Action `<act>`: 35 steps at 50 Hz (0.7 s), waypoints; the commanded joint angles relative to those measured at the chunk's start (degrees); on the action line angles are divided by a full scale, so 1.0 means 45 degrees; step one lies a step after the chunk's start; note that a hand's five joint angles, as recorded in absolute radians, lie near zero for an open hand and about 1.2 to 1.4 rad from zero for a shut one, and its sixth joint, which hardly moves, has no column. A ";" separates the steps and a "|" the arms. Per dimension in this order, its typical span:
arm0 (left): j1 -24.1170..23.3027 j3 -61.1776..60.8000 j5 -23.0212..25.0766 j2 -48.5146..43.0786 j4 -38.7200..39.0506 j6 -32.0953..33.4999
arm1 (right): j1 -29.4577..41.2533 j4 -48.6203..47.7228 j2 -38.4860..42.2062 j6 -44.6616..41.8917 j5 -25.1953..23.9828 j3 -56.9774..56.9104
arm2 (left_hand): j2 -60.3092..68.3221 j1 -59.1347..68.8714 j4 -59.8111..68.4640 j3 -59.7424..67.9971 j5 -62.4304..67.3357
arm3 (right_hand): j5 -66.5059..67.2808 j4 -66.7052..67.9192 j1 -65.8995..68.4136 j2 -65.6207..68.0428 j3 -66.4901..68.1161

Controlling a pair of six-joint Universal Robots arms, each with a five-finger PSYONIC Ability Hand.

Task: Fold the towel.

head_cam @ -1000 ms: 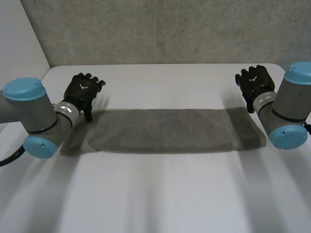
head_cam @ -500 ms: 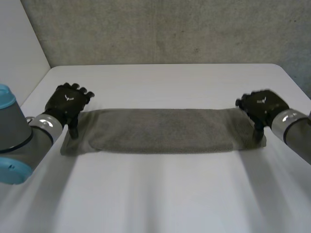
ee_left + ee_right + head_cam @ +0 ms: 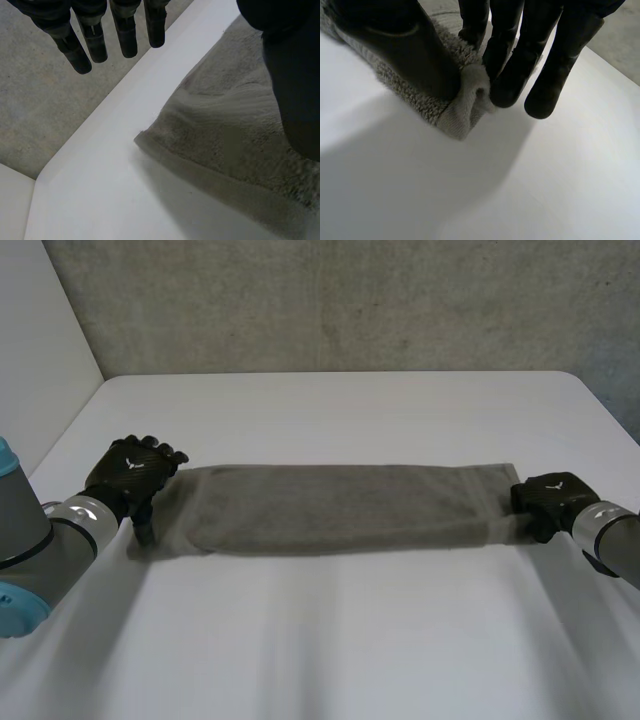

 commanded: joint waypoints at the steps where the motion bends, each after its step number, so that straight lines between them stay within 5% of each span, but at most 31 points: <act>1: -0.0057 -0.0124 -0.0051 0.0068 -0.0018 -0.0001 | -0.0842 0.0083 -0.0727 -0.0581 0.1681 -0.0528 | -0.0656 -0.0735 -0.0725 -0.0488 -0.2438 | 0.1031 0.0926 0.1127 0.1229 0.1091; 8: -0.0037 -0.0261 -0.0051 0.0750 -0.0115 -0.0060 | -0.3342 0.1155 -0.1023 -0.4658 0.2073 -0.1405 | -0.0843 -0.0922 -0.0912 -0.0675 -0.2625 | 0.1031 0.0926 0.1127 0.1229 0.1091; 12: -0.0037 -0.0261 -0.0071 0.1104 -0.0135 -0.0138 | -0.2720 0.1372 -0.1082 -0.4861 0.2250 -0.1955 | -0.0880 -0.0960 -0.0950 -0.0713 -0.2663 | 0.1031 0.0926 0.1127 0.1229 0.1091; 21: -0.0349 0.0128 -0.0071 0.1923 -0.0135 -0.1269 | 0.2503 0.0925 -0.1805 -0.0470 0.1919 -0.4022 | -0.0880 -0.0960 -0.0950 -0.0713 -0.2663 | 0.1031 0.0926 0.1127 0.1229 0.1091; 27: -0.0935 0.0383 -0.0130 0.2217 -0.0116 -0.1661 | 0.6392 -0.0870 -0.0500 -0.0564 0.1450 -0.4045 | -0.0880 -0.0960 -0.0950 -0.0713 -0.2663 | 0.1031 0.0926 0.1127 0.1229 0.1091; 35: -0.1540 0.0578 -0.0208 0.2178 -0.0037 -0.1856 | 0.8703 -0.1108 0.1065 -0.0584 0.0280 -0.3635 | -0.0880 -0.0960 -0.0950 -0.0713 -0.2663 | 0.1031 0.0926 0.1127 0.1229 0.1091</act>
